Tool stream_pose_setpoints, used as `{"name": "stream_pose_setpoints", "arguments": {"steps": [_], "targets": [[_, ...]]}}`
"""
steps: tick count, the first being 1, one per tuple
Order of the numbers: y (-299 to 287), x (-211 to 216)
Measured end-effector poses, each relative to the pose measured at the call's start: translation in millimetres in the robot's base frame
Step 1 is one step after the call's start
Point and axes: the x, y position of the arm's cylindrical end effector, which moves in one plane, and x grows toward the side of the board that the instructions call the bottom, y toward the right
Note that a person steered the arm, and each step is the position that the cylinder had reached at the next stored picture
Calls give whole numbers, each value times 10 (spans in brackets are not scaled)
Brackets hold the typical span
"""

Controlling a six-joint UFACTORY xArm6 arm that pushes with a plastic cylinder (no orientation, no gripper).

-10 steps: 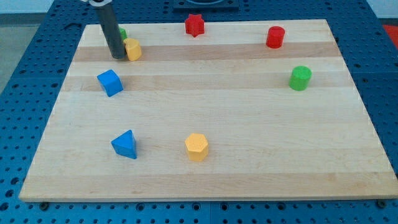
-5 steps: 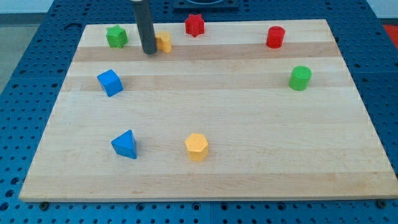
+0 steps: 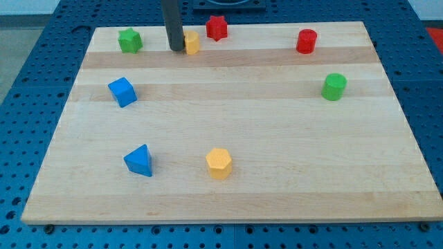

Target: Push the yellow heart below the red star

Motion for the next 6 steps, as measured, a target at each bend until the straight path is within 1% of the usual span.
{"name": "stream_pose_setpoints", "arguments": {"steps": [1,3,4,6], "targets": [[72,0],[-51,-132],[88,-138],[629,-114]]}}
